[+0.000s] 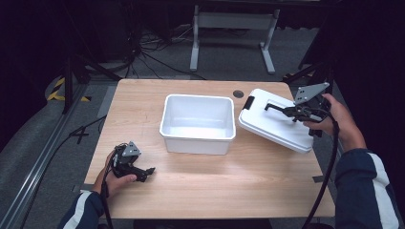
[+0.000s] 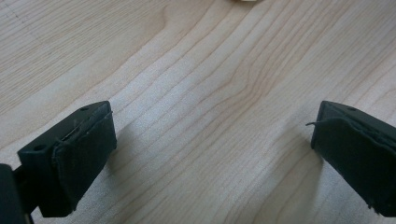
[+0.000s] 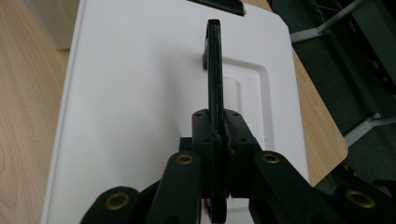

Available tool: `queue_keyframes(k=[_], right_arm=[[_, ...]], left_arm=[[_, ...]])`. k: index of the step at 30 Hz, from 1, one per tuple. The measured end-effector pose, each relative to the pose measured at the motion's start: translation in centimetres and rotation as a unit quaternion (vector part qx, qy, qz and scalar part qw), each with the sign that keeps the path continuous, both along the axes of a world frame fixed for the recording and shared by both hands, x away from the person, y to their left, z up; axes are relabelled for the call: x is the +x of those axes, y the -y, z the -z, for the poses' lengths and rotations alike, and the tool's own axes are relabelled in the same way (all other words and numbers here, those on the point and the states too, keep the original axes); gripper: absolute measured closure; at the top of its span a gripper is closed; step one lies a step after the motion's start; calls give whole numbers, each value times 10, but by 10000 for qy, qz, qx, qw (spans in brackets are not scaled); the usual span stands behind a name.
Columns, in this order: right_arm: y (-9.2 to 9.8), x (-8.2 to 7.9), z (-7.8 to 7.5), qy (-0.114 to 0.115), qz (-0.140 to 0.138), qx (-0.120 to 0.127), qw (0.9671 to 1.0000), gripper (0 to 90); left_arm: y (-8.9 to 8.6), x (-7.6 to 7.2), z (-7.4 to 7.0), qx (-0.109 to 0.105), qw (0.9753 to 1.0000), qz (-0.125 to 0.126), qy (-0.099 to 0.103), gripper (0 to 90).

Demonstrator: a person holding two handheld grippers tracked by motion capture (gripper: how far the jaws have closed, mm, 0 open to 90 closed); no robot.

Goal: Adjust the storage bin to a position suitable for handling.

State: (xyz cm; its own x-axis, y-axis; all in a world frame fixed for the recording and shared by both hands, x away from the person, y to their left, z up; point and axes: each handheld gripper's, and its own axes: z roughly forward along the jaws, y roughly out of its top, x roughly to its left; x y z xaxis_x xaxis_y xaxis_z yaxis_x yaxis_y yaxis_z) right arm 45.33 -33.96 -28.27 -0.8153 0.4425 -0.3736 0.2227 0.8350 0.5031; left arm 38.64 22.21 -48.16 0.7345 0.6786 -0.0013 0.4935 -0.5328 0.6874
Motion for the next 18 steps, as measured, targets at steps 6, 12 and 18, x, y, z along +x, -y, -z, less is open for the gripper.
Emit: queue_keyframes(k=[6,12,18], right_arm=[[-1,7,17,-115,72,18,9999,850],[0,12,34,-237,135,29,9996,850],[-1,17,51,-352,130,35,9993,850]], left_arm=[[0,0,0,2,10000,-5,-23,6],[0,0,0,-6,10000,-8,-31,6],[0,0,0,5,10000,-5,-36,5]])
